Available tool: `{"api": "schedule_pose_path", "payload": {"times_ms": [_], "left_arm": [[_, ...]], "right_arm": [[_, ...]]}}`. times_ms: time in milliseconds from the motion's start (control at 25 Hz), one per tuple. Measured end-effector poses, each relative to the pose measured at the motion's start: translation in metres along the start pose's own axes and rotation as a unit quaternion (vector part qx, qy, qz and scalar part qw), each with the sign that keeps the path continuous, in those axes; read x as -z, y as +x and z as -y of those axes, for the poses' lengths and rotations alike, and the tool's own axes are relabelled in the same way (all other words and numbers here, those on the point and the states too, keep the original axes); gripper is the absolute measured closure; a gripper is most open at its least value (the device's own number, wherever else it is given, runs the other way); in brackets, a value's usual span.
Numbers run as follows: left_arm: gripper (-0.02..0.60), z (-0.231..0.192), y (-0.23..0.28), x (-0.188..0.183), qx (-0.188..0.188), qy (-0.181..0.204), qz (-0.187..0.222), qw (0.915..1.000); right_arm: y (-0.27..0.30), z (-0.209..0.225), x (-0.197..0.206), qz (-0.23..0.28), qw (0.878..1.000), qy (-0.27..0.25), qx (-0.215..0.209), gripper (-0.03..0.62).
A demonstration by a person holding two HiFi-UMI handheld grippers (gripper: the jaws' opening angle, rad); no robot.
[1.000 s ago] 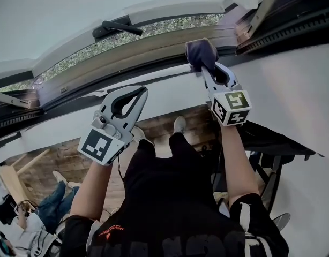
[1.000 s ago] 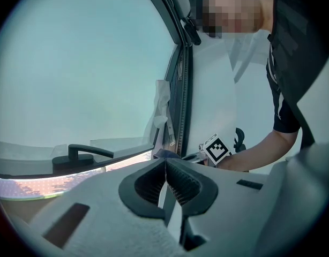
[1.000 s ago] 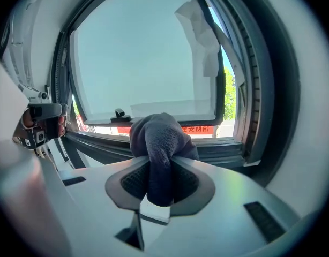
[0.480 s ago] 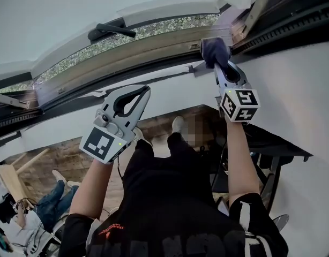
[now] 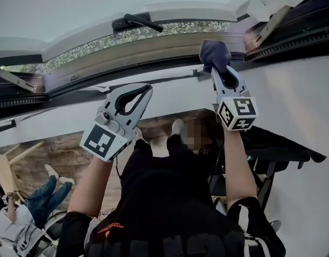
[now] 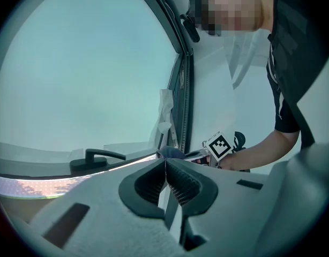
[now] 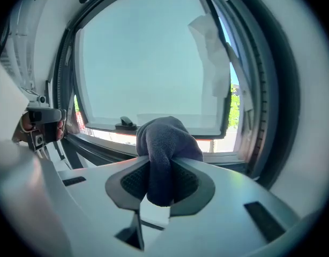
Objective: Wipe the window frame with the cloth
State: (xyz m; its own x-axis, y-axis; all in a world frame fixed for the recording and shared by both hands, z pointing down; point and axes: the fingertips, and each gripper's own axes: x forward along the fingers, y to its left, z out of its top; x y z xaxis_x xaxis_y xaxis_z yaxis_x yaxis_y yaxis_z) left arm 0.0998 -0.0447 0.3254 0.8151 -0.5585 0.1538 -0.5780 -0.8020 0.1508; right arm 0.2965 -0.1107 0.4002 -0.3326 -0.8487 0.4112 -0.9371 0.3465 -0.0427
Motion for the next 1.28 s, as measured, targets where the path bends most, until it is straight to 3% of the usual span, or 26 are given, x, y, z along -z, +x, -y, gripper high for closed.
{"api": "schedule_pose_path", "payload": {"times_ms": [320, 680, 840, 1040, 1280], "left_arm": [[0.558, -0.049, -0.099, 0.009, -0.061, -0.011, 0.011, 0.998], [0.558, -0.115, -0.224, 0.029, -0.136, -0.032, 0.014, 0.9902], [0.558, -0.139, -0.272, 0.035, -0.165, -0.018, 0.028, 0.9857], [0.558, -0.161, -0.323, 0.047, -0.196, -0.036, 0.028, 0.9795], [0.558, -0.181, -0.361, 0.06, -0.22, -0.041, 0.029, 0.9741]], "right_arm": [[0.049, -0.169, -0.014, -0.004, 0.992, -0.036, -0.117, 0.516], [0.1, -0.356, -0.018, -0.016, 0.971, -0.068, -0.228, 0.516], [0.115, -0.425, -0.014, -0.024, 0.959, -0.082, -0.269, 0.516], [0.134, -0.5, -0.011, -0.033, 0.945, -0.097, -0.312, 0.516], [0.157, -0.552, -0.002, -0.047, 0.936, -0.106, -0.334, 0.516]]}}
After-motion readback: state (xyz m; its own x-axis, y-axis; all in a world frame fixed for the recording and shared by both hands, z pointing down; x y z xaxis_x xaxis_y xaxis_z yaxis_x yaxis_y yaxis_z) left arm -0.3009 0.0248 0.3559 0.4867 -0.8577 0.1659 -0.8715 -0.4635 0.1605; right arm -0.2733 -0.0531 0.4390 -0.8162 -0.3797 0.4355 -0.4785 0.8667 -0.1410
